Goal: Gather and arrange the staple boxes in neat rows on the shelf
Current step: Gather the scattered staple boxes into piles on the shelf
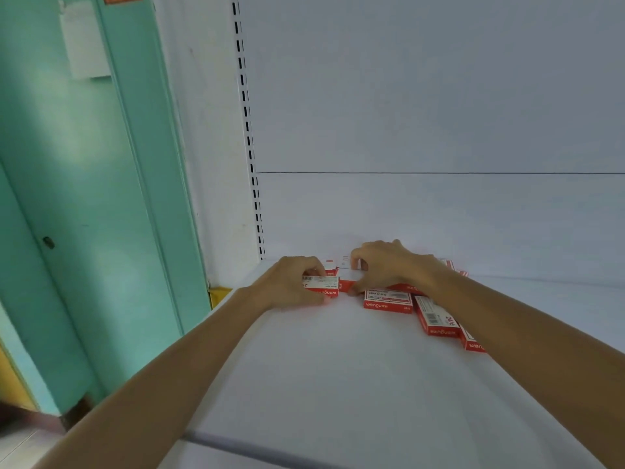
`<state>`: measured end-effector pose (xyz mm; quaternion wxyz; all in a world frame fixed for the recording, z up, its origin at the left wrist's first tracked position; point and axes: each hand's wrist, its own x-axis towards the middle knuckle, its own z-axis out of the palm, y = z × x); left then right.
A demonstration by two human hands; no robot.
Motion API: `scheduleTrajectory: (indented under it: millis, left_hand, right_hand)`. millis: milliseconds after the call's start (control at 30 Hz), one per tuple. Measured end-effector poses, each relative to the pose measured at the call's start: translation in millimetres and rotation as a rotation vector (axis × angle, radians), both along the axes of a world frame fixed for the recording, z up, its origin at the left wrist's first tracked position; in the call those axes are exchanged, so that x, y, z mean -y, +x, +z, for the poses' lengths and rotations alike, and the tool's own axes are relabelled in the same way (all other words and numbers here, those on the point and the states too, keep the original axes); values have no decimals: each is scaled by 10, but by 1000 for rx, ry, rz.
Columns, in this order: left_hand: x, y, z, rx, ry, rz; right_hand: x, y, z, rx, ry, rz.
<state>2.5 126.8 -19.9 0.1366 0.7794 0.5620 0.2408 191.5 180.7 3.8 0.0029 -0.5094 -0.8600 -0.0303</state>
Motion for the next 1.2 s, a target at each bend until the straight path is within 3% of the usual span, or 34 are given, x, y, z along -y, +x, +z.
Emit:
scheduleTrajectory:
  millis: [133,300,433,600,733,1200]
  left_hand:
    - [41,5,10,36,14,-25]
    - [14,172,45,63,37,5]
    - [-35,255,56,56,87,-5]
    - [-70,163,1,55,-12,-57]
    - [-87,268,27,84,24,-51]
    - [-143,643,158,-471,-42,7]
  right_hand:
    - [111,31,91,-62,-86,11]
    - [285,34,213,-414,-212,73]
    - [358,-31,149,-279,-206,73]
    - [377,100,165,-312,-88,68]
    - [406,262,290,-395,-11,-21]
    - [804,1157,162,-571,112,-296]
